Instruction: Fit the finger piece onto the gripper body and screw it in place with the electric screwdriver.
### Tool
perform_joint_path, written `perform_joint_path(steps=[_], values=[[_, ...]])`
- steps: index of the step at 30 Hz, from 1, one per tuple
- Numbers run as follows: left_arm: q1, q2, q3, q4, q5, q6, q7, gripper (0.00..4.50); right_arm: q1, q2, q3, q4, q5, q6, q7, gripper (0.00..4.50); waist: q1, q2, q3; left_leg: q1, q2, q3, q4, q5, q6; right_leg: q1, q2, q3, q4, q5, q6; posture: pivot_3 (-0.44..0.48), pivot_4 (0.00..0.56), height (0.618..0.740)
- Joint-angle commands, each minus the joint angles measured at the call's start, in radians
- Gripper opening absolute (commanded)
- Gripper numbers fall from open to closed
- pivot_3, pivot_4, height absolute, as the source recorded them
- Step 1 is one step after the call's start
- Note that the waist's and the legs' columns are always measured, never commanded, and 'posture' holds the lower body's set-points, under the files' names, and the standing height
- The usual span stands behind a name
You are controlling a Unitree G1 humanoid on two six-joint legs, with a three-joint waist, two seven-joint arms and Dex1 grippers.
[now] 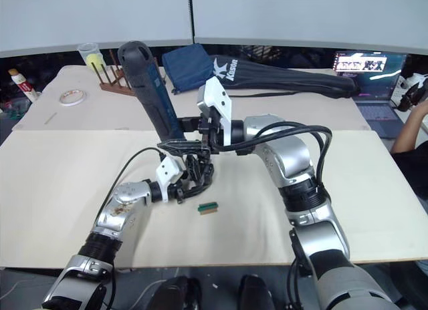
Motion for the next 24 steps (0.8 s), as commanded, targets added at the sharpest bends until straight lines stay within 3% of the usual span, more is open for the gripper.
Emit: perform_joint_path(steps=[1, 17, 24], values=[[-0.045, -0.001, 0.022, -0.037, -0.026, -0.022, -0.004, 2.27, 0.049, -0.034, 0.047, 0.065, -0.067, 0.021, -0.001, 1.93, 0.0, 0.0, 0.0, 0.001, 0.0, 0.0, 0.0, 0.0, 0.0, 0.001, 0.0, 0.0, 0.0, 0.0, 0.0, 0.0, 0.15, 0.74], [-0.052, 0.0, 0.022, -0.028, -0.026, -0.023, -0.007, 2.27, 0.041, -0.051, 0.016, 0.001, -0.043, -0.011, 0.005, 1.93, 0.0, 0.0, 0.0, 0.0, 0.0, -0.001, 0.0, 0.0, 0.0, 0.001, -0.001, -0.001, 0.0, 0.0, 0.0, 0.0, 0.15, 0.74], [-0.03, -0.001, 0.009, -0.025, -0.017, -0.022, -0.005, 2.27, -0.04, 0.021, -0.174, -0.136, 0.127, -0.039, -0.071, 1.93, -0.001, 0.0, 0.0, -0.006, 0.0, -0.001, 0.0, 0.0, 0.0, -0.006, -0.001, -0.001, 0.0, 0.0, 0.0, 0.0, 0.15, 0.74]])
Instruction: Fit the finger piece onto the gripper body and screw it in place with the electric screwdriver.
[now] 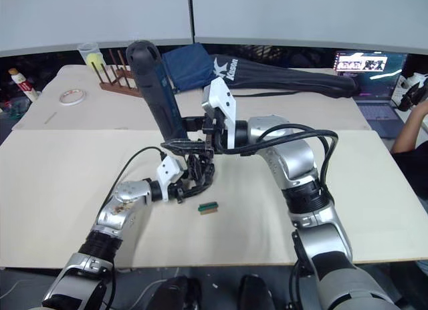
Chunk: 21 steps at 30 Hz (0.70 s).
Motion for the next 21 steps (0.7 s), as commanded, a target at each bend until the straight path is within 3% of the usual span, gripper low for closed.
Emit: perform_joint_path(steps=[1, 11, 21], values=[[-0.007, -0.004, 0.008, -0.034, -0.013, -0.019, 0.002, 2.27, -0.058, 0.017, -0.13, -0.111, 0.098, -0.032, -0.036, 1.93, 0.0, 0.0, 0.0, -0.004, 0.0, 0.0, 0.0, 0.0, 0.0, -0.004, 0.0, 0.0, 0.001, 0.0, 0.0, 0.0, 0.15, 0.74], [-0.006, -0.004, 0.002, -0.027, -0.014, -0.011, 0.001, 2.27, -0.005, -0.003, -0.149, -0.199, 0.148, -0.006, -0.041, 1.93, -0.001, 0.0, 0.0, -0.006, -0.001, 0.001, 0.0, 0.001, -0.001, -0.004, 0.002, 0.0, 0.001, 0.0, 0.001, 0.0, 0.15, 0.74], [-0.013, -0.024, -0.016, 0.009, 0.002, -0.008, 0.031, 2.27, 0.045, -0.03, -0.075, -0.247, 0.122, -0.035, 0.057, 1.93, -0.001, 0.0, 0.0, -0.006, -0.001, 0.001, 0.001, 0.001, -0.001, -0.005, 0.002, 0.0, 0.0, 0.0, 0.001, 0.0, 0.15, 0.74]])
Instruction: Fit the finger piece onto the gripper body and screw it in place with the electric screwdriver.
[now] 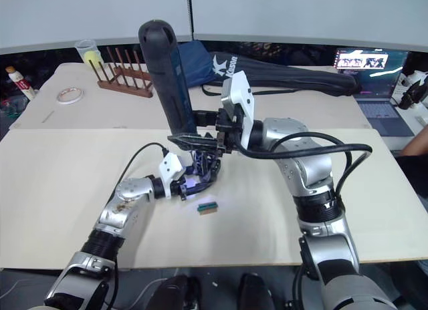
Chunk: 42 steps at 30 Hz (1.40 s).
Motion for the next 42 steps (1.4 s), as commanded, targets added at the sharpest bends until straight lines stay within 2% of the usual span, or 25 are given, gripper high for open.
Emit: perform_joint_path(steps=[1, 9, 11, 17, 19, 22, 25, 28, 31, 34, 38, 42], values=[[-0.009, -0.007, 0.007, 0.036, 0.017, 0.009, 0.036, 2.27, -0.031, 0.02, -0.018, -0.092, 0.056, -0.062, 0.047, 1.93, 0.0, 0.0, 0.0, 0.0, 0.0, 0.0, 0.0, 0.0, 0.0, 0.0, 0.0, 0.0, 0.0, 0.0, 0.0, 0.0, 0.15, 0.74], [0.011, -0.006, 0.007, 0.038, 0.027, -0.002, 0.049, 2.27, -0.074, 0.035, -0.066, 0.052, 0.033, -0.036, -0.03, 1.93, -0.002, 0.0, 0.0, 0.002, 0.0, 0.0, 0.0, 0.0, -0.001, 0.001, 0.001, 0.0, 0.0, 0.0, 0.0, 0.0, 0.15, 0.74], [0.01, -0.005, 0.009, 0.04, 0.027, -0.002, 0.053, 2.27, -0.069, 0.028, -0.062, 0.035, 0.044, -0.045, -0.013, 1.93, -0.002, 0.0, 0.0, 0.002, 0.0, 0.0, 0.0, 0.0, -0.001, 0.001, 0.001, 0.0, 0.0, 0.0, 0.0, 0.0, 0.15, 0.74], [0.008, 0.012, 0.02, 0.03, 0.025, 0.025, 0.06, 2.27, -0.099, -0.021, -0.126, -0.083, 0.246, 0.145, -0.017, 1.93, -0.002, 0.0, 0.0, 0.002, 0.001, -0.001, 0.0, 0.0, -0.001, 0.001, 0.0, 0.0, 0.0, 0.0, -0.001, 0.0, 0.15, 0.74], [0.021, 0.03, 0.03, 0.006, 0.014, 0.04, 0.051, 3.35, -0.114, -0.056, -0.17, -0.105, 0.332, 0.233, -0.041, 1.93, -0.003, 0.0, 0.0, 0.002, 0.001, -0.001, 0.0, 0.0, -0.001, 0.001, 0.0, 0.001, 0.0, 0.0, -0.001, 0.0, 0.15, 0.74], [0.056, 0.08, 0.044, -0.071, -0.019, 0.076, 0.011, 4.5, -0.136, -0.124, -0.246, -0.11, 0.485, 0.382, -0.099, 1.93, -0.004, 0.0, 0.0, 0.003, 0.002, -0.001, 0.0, 0.0, 0.0, 0.001, 0.0, 0.001, 0.0, 0.001, -0.001, 0.0, 0.15, 0.74], [0.099, 0.152, 0.075, -0.176, -0.062, 0.129, -0.032, 4.5, -0.138, -0.227, -0.313, -0.075, 0.643, 0.56, -0.158, 1.93, -0.002, 0.0, 0.0, 0.003, 0.002, -0.001, -0.002, 0.0, 0.0, 0.001, -0.001, 0.001, 0.0, 0.0, -0.001, 0.0, 0.15, 0.74], [0.157, 0.264, 0.123, -0.323, -0.159, 0.231, -0.129, 4.5, -0.086, -0.332, -0.335, -0.034, 0.661, 0.664, -0.195, 1.93, -0.002, 0.0, 0.0, 0.003, 0.002, -0.001, -0.002, -0.001, 0.001, 0.001, -0.003, 0.001, -0.001, 0.0, -0.001, 0.0, 0.15, 0.74], [0.23, 0.415, 0.181, -0.503, -0.308, 0.364, -0.259, 4.5, -0.014, -0.456, -0.285, 0.037, 0.619, 0.779, -0.176, 1.93, 0.0, 0.0, 0.0, 0.003, 0.002, -0.001, -0.002, -0.001, 0.001, 0.001, -0.004, 0.001, -0.002, 0.0, -0.002, 0.0, 0.15, 0.74], [0.266, 0.521, 0.238, -0.607, -0.423, 0.488, -0.302, 4.5, 0.012, -0.502, -0.236, 0.16, 0.579, 0.887, -0.189, 1.93, 0.0, 0.0, 0.0, 0.003, 0.001, -0.001, -0.002, -0.001, 0.002, 0.001, -0.005, 0.001, -0.002, 0.0, -0.001, 0.0, 0.15, 0.74], [0.297, 0.609, 0.278, -0.684, -0.472, 0.538, -0.329, 4.5, 0.014, -0.513, -0.089, 0.32, 0.415, 0.908, -0.195, 1.93, -0.003, 0.0, 0.0, 0.003, 0.0, -0.001, -0.002, -0.001, 0.001, 0.0, -0.004, 0.001, -0.001, 0.0, -0.001, 0.0, 0.15, 0.74], [0.313, 0.634, 0.309, -0.716, -0.489, 0.551, -0.303, 4.5, -0.006, -0.5, 0.038, 0.468, 0.283, 0.862, -0.125, 1.93, -0.002, 0.001, 0.001, 0.003, 0.0, 0.0, -0.003, -0.001, 0.001, 0.0, -0.003, 0.002, -0.002, 0.0, -0.001, 0.0, 0.15, 0.74]])
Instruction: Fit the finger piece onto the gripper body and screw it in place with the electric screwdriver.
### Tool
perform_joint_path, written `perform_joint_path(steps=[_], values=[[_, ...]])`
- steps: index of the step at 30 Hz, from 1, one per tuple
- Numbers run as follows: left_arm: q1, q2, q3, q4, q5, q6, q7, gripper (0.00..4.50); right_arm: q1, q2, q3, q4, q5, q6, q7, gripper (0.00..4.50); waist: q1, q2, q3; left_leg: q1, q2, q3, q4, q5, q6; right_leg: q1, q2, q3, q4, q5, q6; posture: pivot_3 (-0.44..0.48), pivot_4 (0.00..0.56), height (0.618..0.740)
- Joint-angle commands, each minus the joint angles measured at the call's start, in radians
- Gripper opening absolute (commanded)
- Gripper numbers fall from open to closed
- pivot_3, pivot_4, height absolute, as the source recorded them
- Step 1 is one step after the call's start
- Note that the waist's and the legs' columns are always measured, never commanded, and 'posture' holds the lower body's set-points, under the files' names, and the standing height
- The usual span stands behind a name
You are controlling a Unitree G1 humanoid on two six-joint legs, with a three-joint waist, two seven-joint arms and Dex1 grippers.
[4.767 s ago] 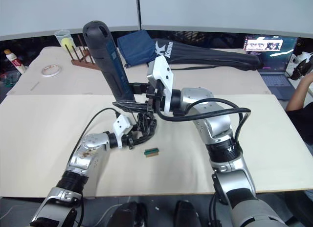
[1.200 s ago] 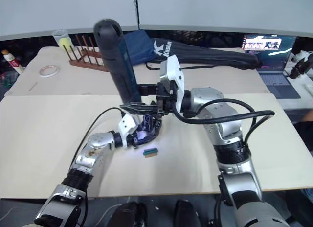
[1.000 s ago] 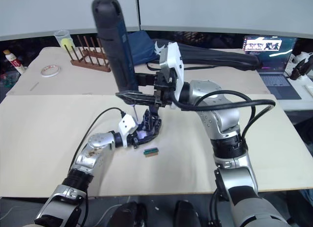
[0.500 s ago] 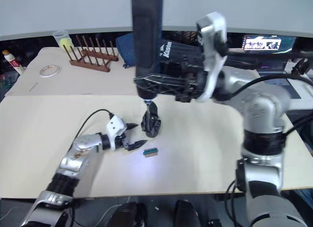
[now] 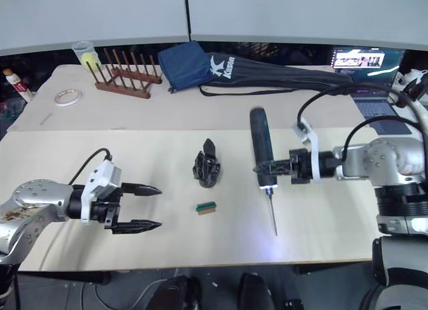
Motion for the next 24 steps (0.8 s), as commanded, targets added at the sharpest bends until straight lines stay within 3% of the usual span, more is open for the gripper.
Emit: perform_joint_path(steps=[1, 6, 7, 9, 13, 18, 24], values=[[0.003, 0.01, 0.044, -0.038, -0.028, 0.01, 0.024, 4.5, -0.037, -0.014, 0.078, 0.05, -0.101, -0.074, 0.098, 1.93, 0.0, 0.0, 0.0, 0.0, 0.0, 0.0, 0.0, 0.0, 0.0, 0.0, 0.0, 0.0, 0.0, 0.0, 0.0, 0.0, 0.15, 0.74], [0.041, 0.007, 0.055, -0.014, 0.048, -0.045, 0.09, 4.5, -0.019, -0.041, 0.187, 0.104, -0.271, -0.252, 0.221, 1.93, 0.001, 0.001, 0.0, 0.0, 0.0, 0.0, 0.0, 0.0, 0.0, 0.0, 0.0, 0.0, 0.0, 0.0, 0.0, 0.0, 0.15, 0.74], [0.052, 0.011, 0.064, -0.022, 0.034, -0.033, 0.089, 4.5, -0.007, -0.057, 0.199, 0.104, -0.306, -0.308, 0.253, 2.93, 0.001, 0.001, 0.001, 0.0, 0.0, 0.0, 0.0, 0.0, 0.0, 0.001, 0.0, 0.0, -0.001, 0.0, 0.001, 0.0, 0.15, 0.74], [0.08, 0.024, 0.107, -0.034, -0.01, 0.008, 0.081, 4.5, 0.049, -0.119, 0.219, 0.096, -0.419, -0.547, 0.317, 3.13, 0.006, 0.001, 0.001, 0.0, 0.0, 0.0, 0.0, 0.0, 0.0, 0.001, 0.0, 0.0, -0.001, 0.0, 0.001, 0.0, 0.15, 0.74], [0.179, 0.09, 0.258, 0.005, -0.083, 0.096, 0.019, 4.5, 0.131, -0.209, 0.037, 0.158, -0.462, -1.028, 0.453, 4.44, 0.014, 0.001, 0.001, 0.0, -0.001, 0.0, 0.0, 0.0, 0.0, 0.001, -0.001, 0.0, -0.001, -0.001, 0.004, 0.0, 0.15, 0.74], [0.248, 0.137, 0.373, 0.096, -0.03, 0.035, -0.024, 4.5, 0.243, -0.315, -0.134, 0.213, -0.433, -1.253, 0.663, 4.44, 0.008, 0.003, 0.002, 0.004, 0.0, 0.001, -0.002, 0.001, -0.002, 0.003, 0.0, 0.0, -0.001, -0.002, 0.002, 0.0, 0.15, 0.74], [0.187, 0.122, 0.353, 0.164, 0.009, -0.052, -0.011, 4.5, 0.345, -0.341, -0.179, 0.286, -0.525, -1.411, 0.713, 4.44, 0.001, 0.003, 0.002, 0.013, 0.001, 0.002, -0.006, 0.001, -0.003, 0.01, 0.0, 0.0, -0.001, -0.004, 0.0, 0.0, 0.15, 0.74]])
